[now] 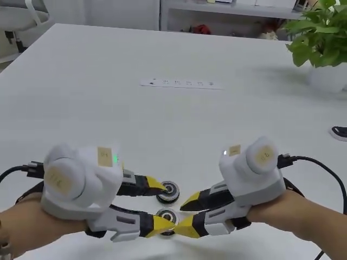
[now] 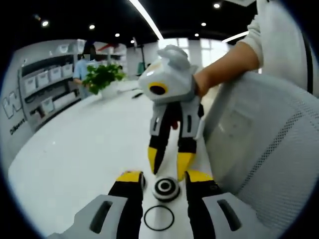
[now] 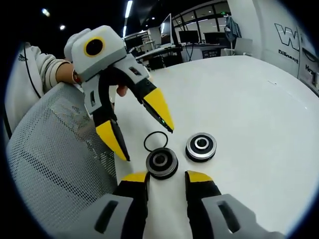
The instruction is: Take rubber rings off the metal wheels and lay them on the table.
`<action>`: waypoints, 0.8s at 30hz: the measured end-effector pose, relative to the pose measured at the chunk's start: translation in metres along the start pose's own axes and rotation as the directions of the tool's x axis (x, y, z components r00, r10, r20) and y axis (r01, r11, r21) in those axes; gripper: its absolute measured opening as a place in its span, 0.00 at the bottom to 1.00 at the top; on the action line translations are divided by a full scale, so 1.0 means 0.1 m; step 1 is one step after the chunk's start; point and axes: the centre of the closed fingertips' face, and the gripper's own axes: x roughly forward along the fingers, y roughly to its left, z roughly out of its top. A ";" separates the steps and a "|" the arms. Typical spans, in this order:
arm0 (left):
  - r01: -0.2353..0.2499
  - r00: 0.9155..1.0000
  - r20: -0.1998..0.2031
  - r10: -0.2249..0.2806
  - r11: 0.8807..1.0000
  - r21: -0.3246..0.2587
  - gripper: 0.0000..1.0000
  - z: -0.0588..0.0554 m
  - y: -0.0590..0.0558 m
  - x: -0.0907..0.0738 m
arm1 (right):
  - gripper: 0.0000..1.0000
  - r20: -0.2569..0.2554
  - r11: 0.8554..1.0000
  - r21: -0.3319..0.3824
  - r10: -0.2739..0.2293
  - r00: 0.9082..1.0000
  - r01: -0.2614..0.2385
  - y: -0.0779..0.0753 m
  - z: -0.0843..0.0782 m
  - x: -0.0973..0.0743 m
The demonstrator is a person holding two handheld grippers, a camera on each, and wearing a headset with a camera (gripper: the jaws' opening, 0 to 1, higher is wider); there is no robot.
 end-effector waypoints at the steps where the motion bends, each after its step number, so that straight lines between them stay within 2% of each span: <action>1: -0.005 1.000 -0.001 0.005 1.000 -0.002 0.34 -0.02 0.01 0.00 | 0.25 -0.002 1.000 -0.003 0.000 1.000 0.000 0.01 0.00 0.00; 6: -0.015 1.000 -0.022 0.015 0.999 -0.036 0.30 -0.13 0.04 0.01 | 0.25 -0.006 1.000 -0.012 0.008 1.000 -0.009 0.03 -0.01 0.02; 12: -0.010 1.000 -0.024 0.009 0.998 -0.060 0.27 -0.16 0.02 0.03 | 0.23 -0.005 1.000 -0.021 0.014 1.000 -0.014 0.05 -0.02 0.04; 17: -0.019 0.998 -0.053 0.017 0.999 -0.029 0.19 -0.22 0.03 0.08 | 0.21 -0.009 0.999 -0.033 0.022 1.000 -0.022 0.07 -0.03 0.06; 19: -0.023 0.998 -0.061 0.021 0.999 -0.036 0.17 -0.24 0.04 0.09 | 0.20 -0.011 0.999 -0.038 0.022 1.000 -0.022 0.07 -0.03 0.07; 22: -0.012 0.998 -0.057 0.010 0.999 -0.040 0.17 -0.24 0.01 0.10 | 0.20 -0.013 0.999 -0.043 0.020 1.000 -0.021 0.06 -0.03 0.07; 24: -0.001 0.998 -0.068 0.000 1.000 -0.028 0.16 -0.26 -0.02 0.12 | 0.19 -0.014 0.999 -0.045 0.020 1.000 -0.020 0.06 -0.03 0.08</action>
